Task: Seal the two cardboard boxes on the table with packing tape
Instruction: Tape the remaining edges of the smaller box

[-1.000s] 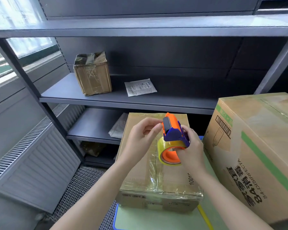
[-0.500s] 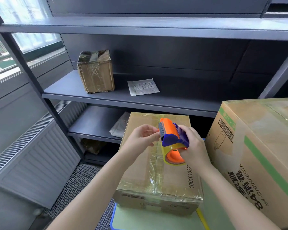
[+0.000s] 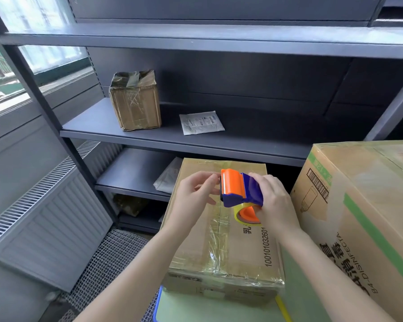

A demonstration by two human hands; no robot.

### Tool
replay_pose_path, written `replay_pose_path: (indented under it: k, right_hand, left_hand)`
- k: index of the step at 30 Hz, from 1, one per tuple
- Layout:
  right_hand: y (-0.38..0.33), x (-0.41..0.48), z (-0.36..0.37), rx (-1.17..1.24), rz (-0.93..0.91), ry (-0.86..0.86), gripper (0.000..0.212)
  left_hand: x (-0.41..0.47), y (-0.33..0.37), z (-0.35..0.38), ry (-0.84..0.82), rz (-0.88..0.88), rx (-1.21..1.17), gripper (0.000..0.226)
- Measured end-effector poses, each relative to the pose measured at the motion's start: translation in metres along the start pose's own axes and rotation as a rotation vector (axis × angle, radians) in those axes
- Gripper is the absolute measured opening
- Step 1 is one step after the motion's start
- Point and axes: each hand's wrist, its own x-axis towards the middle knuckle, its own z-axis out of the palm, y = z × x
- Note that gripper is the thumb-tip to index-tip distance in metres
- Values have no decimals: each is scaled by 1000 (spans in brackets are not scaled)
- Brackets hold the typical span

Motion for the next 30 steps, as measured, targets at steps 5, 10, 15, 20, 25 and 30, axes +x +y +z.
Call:
replay_pose_path:
  k: [5, 10, 15, 20, 25, 30]
  right_hand:
    - [1, -1, 3, 41, 40, 2, 70]
    - [1, -2, 4, 63, 57, -22, 69]
    - [1, -2, 4, 97, 97, -32, 68]
    - [0, 3, 2, 55, 81, -90, 66]
    - [1, 6, -2, 48, 70, -151, 65]
    - [-1, 8, -5, 26, 39, -155, 64]
  left_hand:
    - [4, -3, -1, -66, -143, -84, 20]
    - [4, -9, -3, -103, -223, -136, 17]
    - [4, -13, -1, -92, -318, -191, 9]
    - [9, -16, 5, -103, -496, -352, 12]
    - [12, -17, 4, -138, -524, -334, 8]
    - [13, -16, -1, -132, -459, -167, 8]
